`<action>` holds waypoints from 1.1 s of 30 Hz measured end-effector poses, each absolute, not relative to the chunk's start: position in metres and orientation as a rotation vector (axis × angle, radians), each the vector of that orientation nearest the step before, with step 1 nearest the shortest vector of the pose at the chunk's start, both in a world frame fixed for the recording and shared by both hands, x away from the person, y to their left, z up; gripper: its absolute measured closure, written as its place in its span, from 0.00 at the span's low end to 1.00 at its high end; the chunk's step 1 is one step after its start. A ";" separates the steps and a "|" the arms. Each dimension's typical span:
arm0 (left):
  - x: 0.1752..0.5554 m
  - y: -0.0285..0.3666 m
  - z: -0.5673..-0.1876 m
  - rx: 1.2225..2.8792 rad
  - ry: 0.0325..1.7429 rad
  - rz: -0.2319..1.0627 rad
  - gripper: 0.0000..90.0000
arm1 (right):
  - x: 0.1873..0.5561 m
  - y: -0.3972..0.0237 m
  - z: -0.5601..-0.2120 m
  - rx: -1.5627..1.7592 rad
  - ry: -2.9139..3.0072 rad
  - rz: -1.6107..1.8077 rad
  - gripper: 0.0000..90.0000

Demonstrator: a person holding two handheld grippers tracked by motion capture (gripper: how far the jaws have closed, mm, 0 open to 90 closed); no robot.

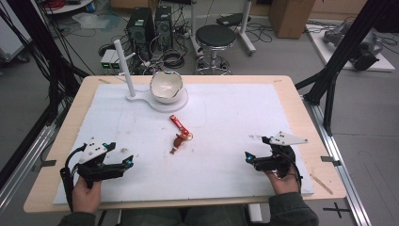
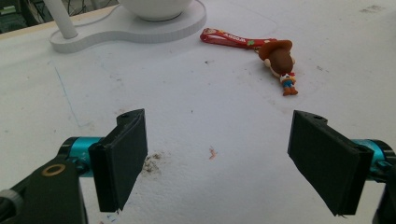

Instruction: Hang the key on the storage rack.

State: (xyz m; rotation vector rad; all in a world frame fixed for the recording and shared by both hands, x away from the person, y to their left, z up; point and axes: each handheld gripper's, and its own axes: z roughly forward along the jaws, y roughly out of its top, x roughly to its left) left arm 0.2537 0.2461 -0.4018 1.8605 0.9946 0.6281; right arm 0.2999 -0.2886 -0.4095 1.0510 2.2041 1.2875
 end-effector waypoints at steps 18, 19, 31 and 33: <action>0.253 0.248 -0.401 1.838 1.002 0.625 0.23 | 0.316 -0.264 -0.378 0.963 2.263 1.268 0.07; 0.253 0.249 -0.401 1.831 1.007 0.625 0.23 | 0.318 -0.261 -0.375 0.957 2.267 1.274 0.07; 0.253 0.249 -0.399 1.813 1.003 0.619 0.23 | 0.335 -0.238 -0.358 0.941 2.333 1.254 0.08; 0.253 0.249 -0.400 1.818 1.002 0.617 0.23 | 0.338 -0.234 -0.355 0.950 2.340 1.261 0.08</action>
